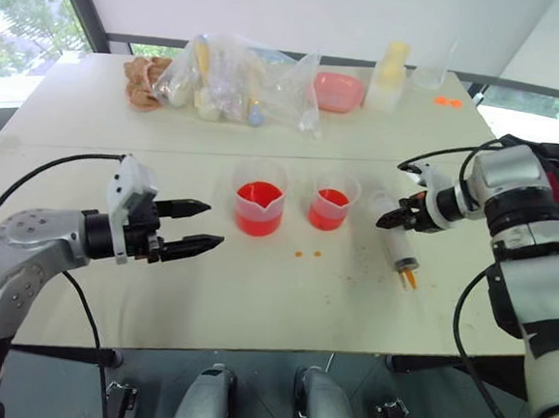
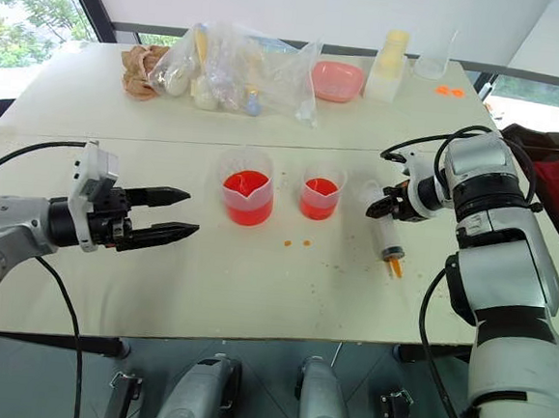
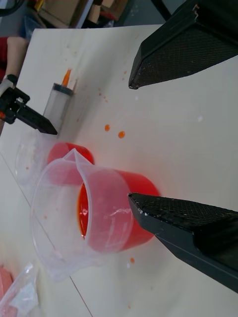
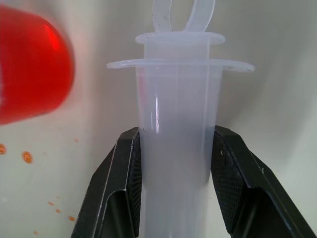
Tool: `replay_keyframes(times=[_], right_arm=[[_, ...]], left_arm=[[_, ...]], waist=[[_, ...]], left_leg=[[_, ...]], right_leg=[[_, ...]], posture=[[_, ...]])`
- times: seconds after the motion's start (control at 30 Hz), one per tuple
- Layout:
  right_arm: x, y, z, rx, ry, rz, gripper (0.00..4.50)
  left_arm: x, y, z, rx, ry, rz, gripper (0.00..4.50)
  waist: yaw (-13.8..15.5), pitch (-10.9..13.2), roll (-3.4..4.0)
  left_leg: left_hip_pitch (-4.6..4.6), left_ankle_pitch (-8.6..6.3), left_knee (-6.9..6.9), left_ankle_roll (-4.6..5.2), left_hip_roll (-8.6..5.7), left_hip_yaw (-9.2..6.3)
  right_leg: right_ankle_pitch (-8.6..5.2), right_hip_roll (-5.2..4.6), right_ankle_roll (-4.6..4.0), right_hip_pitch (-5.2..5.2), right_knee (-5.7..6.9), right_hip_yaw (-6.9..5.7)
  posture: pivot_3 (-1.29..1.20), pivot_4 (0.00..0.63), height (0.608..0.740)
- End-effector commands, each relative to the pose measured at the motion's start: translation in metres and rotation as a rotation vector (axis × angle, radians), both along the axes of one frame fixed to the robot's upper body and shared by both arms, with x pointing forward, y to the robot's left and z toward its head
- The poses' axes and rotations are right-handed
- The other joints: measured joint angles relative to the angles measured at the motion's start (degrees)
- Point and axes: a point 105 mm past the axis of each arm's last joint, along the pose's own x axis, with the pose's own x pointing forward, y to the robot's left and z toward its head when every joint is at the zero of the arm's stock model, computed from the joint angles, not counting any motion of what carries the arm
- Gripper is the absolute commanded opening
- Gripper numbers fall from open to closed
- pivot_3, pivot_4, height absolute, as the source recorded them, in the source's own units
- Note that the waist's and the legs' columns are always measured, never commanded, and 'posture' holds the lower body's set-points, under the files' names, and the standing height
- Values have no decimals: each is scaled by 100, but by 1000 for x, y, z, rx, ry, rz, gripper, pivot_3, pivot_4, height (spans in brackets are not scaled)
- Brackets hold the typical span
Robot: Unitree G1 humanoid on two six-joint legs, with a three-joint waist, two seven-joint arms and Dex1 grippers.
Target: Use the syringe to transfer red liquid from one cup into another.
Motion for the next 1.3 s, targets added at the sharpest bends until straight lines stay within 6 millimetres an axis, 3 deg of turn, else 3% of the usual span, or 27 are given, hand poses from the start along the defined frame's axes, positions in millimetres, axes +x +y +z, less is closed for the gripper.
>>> replay_keyframes(times=[0.03, 0.1, 0.2, 0.3, 0.37, 0.5, 0.67, 0.8, 1.0, 1.13, 1.3], right_arm=[[24, 17, 145, -10, -633, 140, 1403], [19, 35, 192, -70, -913, 237, 1403], [1, 75, 228, 46, -1160, 312, 1403], [-24, 119, 242, 244, -1357, 393, 1403], [-38, 142, 241, 452, -1359, 395, 1403], [-47, 174, 212, 617, -1331, 353, 1403], [-62, 204, 161, 593, -1305, 450, 1403], [-61, 211, 131, 546, -1269, 472, 1403], [-57, 227, 106, 487, -1275, 483, 1403], [-56, 242, 91, 453, -1298, 494, 1403], [-48, 242, 83, 400, -1328, 471, 1403]], left_arm=[[10, 29, 25, -15, -81, 96, 3527], [15, 39, 29, -22, -81, 121, 3527], [24, 47, 29, -4, -74, 136, 3527], [38, 52, 33, -6, -106, 166, 3527], [47, 51, 39, -22, -134, 180, 3527], [52, 43, 53, -25, -169, 166, 3527], [50, 41, 74, -64, -198, 156, 3527], [47, 34, 87, -73, -231, 133, 3527], [55, 15, 120, -139, -352, 112, 3527], [64, 4, 124, -150, -390, 96, 3527], [70, -3, 124, -152, -403, 64, 3527]], waist=[[-8, 10, 11], [-5, 11, 11], [-7, -4, -12], [-19, -13, -27], [-1, -11, -24], [58, -12, -26], [18, -14, -30], [-27, -13, -29], [-8, -13, -30], [-20, -13, -30], [-6, -13, -30]], left_leg=[[-5, 2, 0, -3, -2, 12], [-12, 2, -2, -3, -3, 19], [-3, 2, -19, -4, 15, 6], [5, 2, -15, -4, 32, 2], [3, 7, -6, -11, 35, 1], [-3, 13, -2, -21, 35, -6], [-8, 13, -2, -22, 22, -4], [-3, 13, 0, -22, 23, -3], [3, 14, 1, -23, 35, -11], [4, 15, 0, -24, 35, -9], [3, 18, 1, -30, 35, -10]], right_leg=[[3, -2, 5, -20, 19, 13], [2, -4, 8, -48, 48, 18], [0, 21, 5, -47, 53, 11], [3, 40, -2, -33, 53, 13], [10, 41, -11, -35, 59, 14], [15, 39, -15, -38, 63, 13], [17, 27, -11, -31, 59, 14], [17, 30, -10, -38, 62, 15], [17, 49, -11, -36, 67, 14], [17, 50, -11, -36, 67, 16], [18, 50, -12, -37, 68, 17]], posture=[[0, 150, 740], [0, 150, 740], [0, 150, 740], [0, 150, 740], [0, 150, 740], [0, 150, 740], [0, 150, 740], [0, 150, 740], [0, 150, 740], [0, 150, 740], [0, 150, 740]])
